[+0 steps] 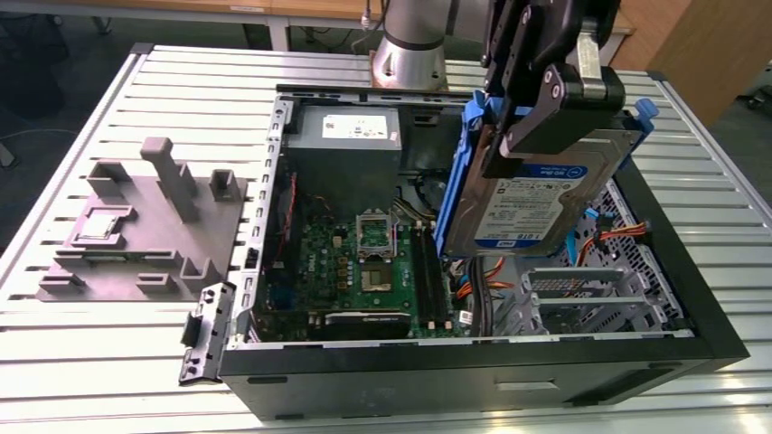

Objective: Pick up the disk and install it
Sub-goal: 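Insert the disk into the insertion slot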

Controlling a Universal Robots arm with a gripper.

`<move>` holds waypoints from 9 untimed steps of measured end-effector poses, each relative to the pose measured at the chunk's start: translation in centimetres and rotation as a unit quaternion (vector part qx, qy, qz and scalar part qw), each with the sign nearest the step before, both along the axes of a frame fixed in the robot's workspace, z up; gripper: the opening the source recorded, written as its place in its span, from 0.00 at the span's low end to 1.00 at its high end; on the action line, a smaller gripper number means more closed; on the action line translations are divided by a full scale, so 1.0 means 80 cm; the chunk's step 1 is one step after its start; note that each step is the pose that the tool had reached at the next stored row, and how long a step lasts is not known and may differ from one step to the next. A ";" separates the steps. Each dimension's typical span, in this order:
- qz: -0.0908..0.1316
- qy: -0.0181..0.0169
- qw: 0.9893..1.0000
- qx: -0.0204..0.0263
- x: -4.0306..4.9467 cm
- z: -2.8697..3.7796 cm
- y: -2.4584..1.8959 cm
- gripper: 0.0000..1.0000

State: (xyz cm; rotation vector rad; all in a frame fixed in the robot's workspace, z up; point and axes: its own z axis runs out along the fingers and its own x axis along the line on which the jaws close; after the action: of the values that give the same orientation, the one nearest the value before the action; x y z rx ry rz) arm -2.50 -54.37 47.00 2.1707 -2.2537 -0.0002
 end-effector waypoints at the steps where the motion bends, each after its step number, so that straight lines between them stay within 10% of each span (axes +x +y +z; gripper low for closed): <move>1: 0.000 0.000 1.000 0.000 0.000 0.0000 0.0000 0.36; 9: 0.000 0.000 1.000 0.000 0.003 -0.0012 -0.0001 0.36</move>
State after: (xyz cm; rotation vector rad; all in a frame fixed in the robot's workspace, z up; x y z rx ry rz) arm -2.27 -54.37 46.91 2.1708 -2.2537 -0.0003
